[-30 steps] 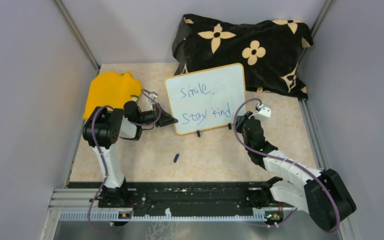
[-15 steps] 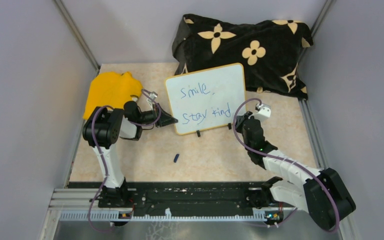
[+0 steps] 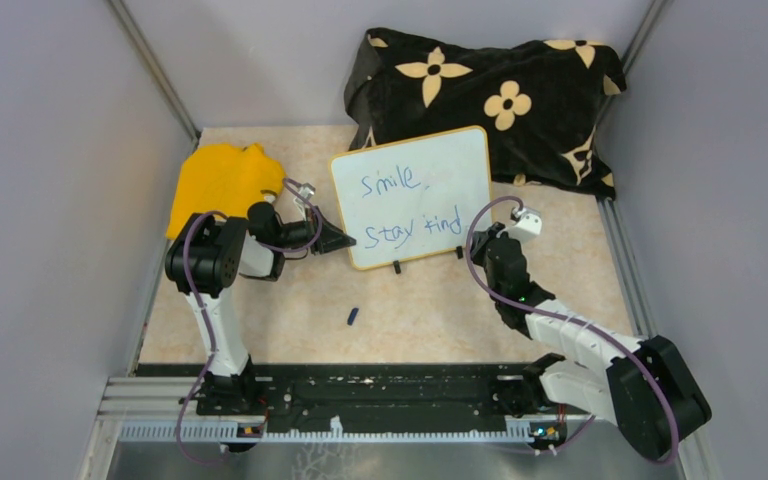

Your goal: Write a sentence on the whiteboard

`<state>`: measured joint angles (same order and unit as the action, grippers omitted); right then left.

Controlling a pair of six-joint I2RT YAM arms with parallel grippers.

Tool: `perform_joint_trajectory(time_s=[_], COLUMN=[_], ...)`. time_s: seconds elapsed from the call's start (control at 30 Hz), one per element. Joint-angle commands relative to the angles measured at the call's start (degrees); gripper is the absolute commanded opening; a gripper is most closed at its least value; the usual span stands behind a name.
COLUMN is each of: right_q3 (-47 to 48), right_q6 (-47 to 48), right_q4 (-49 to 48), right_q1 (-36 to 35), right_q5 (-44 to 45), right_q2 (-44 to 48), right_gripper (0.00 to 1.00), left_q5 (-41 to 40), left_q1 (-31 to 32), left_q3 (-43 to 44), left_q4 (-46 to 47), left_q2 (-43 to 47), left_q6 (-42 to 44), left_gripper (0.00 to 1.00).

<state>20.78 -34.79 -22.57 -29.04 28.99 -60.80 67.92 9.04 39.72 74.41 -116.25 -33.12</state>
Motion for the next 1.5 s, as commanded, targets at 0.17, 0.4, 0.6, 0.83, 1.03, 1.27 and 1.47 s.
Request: perform_joint_trajectory(time_s=[0.17,0.4,0.6,0.83,1.03,1.27,1.47], right_q3=[0.68,0.27,0.4,0.86,2.87,3.92,4.3], right_q6=[-0.9,-0.9,-0.81,-0.81,-0.98,-1.25,-1.14], right_q4=[-2.18,-1.98,-1.5,0.15,3.67,7.25,11.26], right_q1=[0.52,0.57,0.8,0.85,0.83,0.82,0.82], right_q5=[-0.78,-0.74,-0.86,-1.37,-2.94,-5.0,-6.02], right_q2=[0.06,0.48,1.14,3.55,6.37,10.86,15.42], right_gripper=[0.0,0.0,0.0,0.0,0.0,0.0,0.0], left_q5=[-2.13,-2.18,-2.13,-2.18,-2.27,-2.31,-2.25], left_q1=[0.45,0.44,0.45,0.43,0.43,0.4,0.43], left_q3=[0.44,0.41,0.43,0.39,0.44,0.44,0.43], left_q4=[-5.33,-5.33,-5.37,-5.33,-5.42,-5.29,-5.32], left_q2=[-1.0,-1.0,-0.9,-0.91,-0.9,-0.82,-0.77], left_q6=[1.18,1.13,1.13,1.13,1.13,1.07,0.96], left_gripper=[0.0,0.0,0.0,0.0,0.0,0.0,0.0])
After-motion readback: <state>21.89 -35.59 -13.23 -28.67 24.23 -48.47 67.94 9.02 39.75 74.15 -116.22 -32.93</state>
